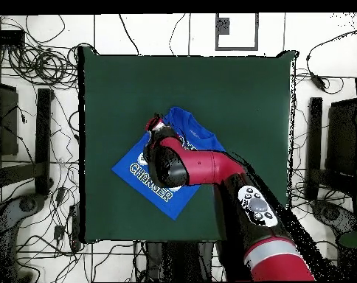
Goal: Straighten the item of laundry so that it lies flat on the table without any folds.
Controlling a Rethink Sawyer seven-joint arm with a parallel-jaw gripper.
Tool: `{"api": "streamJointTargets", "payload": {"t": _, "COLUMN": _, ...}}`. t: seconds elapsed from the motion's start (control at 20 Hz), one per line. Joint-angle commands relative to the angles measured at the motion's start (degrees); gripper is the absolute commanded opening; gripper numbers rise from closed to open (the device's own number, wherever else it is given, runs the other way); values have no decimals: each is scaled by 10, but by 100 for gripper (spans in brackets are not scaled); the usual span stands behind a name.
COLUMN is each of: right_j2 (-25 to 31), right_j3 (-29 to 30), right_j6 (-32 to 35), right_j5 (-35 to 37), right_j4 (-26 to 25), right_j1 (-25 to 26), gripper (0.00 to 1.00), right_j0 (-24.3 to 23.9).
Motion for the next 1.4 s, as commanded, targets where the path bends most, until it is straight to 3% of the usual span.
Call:
{"api": "streamJointTargets", "payload": {"t": 0.05, "right_j2": 23, "right_j3": 30, "right_j6": 27, "right_j5": -9, "right_j4": -23, "right_j1": 48, "gripper": 100, "right_j0": 36}}
{"api": "streamJointTargets", "payload": {"t": 0.9, "right_j2": 41, "right_j3": 26, "right_j6": 11, "right_j5": -32, "right_j4": -82, "right_j1": 78, "gripper": 100, "right_j0": -10}}
{"api": "streamJointTargets", "payload": {"t": 1.4, "right_j2": 44, "right_j3": 30, "right_j6": 23, "right_j5": -41, "right_j4": -99, "right_j1": 77, "gripper": 100, "right_j0": -13}}
